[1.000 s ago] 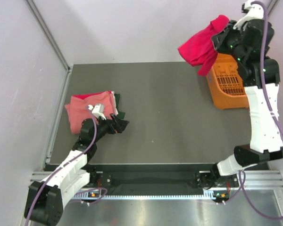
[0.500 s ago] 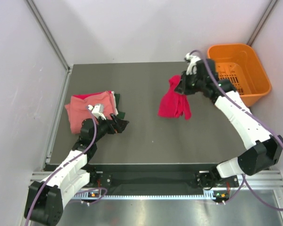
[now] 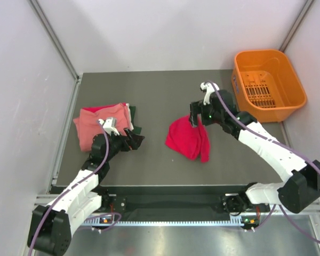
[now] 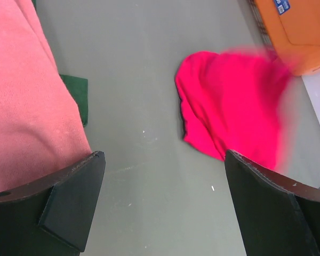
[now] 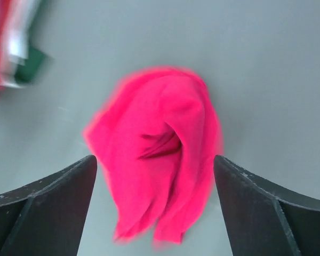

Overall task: Fold and stack the t-shirts
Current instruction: Move the tshirt to the center of the board

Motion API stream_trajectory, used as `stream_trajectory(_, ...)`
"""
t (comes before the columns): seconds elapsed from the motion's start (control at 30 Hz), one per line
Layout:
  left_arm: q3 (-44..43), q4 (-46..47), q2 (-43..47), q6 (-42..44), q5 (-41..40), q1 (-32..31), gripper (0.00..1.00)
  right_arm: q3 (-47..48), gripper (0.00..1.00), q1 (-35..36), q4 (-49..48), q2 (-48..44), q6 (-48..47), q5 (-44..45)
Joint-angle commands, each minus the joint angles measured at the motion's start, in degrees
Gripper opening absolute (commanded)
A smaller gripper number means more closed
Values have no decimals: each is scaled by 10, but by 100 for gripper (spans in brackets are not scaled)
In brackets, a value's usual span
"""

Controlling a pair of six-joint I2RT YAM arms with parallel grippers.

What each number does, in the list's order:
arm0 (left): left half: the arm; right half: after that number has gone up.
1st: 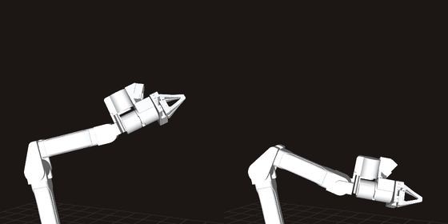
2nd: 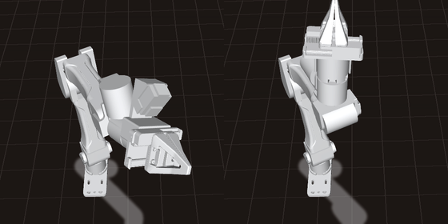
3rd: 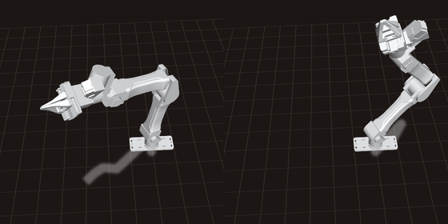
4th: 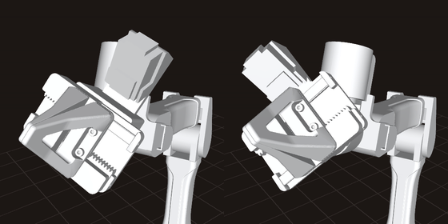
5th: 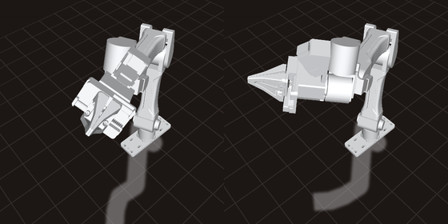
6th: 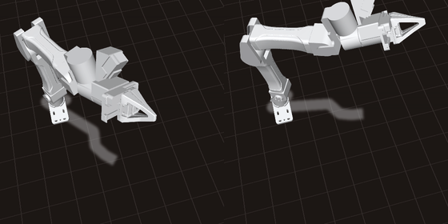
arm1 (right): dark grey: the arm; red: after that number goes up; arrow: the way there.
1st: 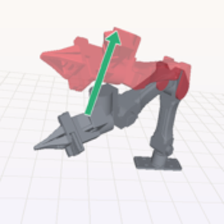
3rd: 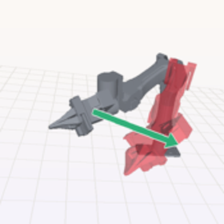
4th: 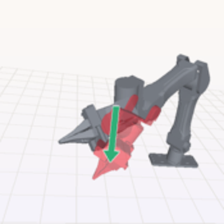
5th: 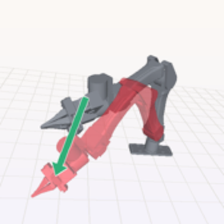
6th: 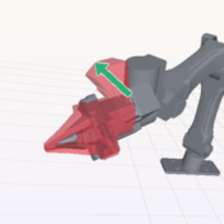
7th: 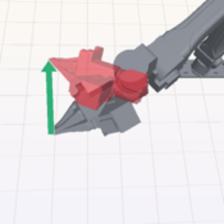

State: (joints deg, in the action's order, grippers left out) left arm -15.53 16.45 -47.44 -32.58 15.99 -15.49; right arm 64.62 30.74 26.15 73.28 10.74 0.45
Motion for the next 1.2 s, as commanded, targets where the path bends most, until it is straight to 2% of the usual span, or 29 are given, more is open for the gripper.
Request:
stream_trajectory(0.0,-17,17,-7,12,-4,-2,98,-59,90,-23,-63,-31,10,50)
stream_trajectory(0.13,-27,5,-21,-3,-9,-3,96,-122,91,-23,-116,-46,2,63)
stream_trajectory(0.27,-64,-82,-9,-48,-45,-6,93,-179,92,-23,-177,-53,27,102)
stream_trajectory(0.3,-78,-170,1,-61,-95,-5,92,-191,92,-24,-203,-57,33,104)
stream_trajectory(0.4,-129,-334,7,-109,-195,-5,93,-235,92,-22,-258,-67,49,104)
stream_trajectory(0.43,-141,-352,6,-122,-242,-4,93,-251,92,-22,-273,-68,51,109)
stream_trajectory(0.5,-154,-399,-9,-136,-281,4,88,-262,92,-23,-290,-68,57,116)
stream_trajectory(0.57,-156,-410,-26,-137,-299,12,85,-271,93,-22,-294,-66,61,121)
stream_trajectory(0.63,-162,-419,-59,-140,-273,32,80,-281,93,-22,-304,-64,65,119)
stream_trajectory(0.73,-178,-435,-80,-131,-243,32,81,-289,93,-22,-311,-61,68,119)
stream_trajectory(0.87,-164,-416,-45,-94,-181,31,81,-296,93,-22,-323,-53,77,112)
stream_trajectory(1.0,-159,-467,-20,-93,-243,31,82,-294,93,-22,-320,-37,80,110)
stream_trajectory(1.17,-181,-474,-84,-100,-266,31,79,-298,93,-22,-328,-38,86,107)
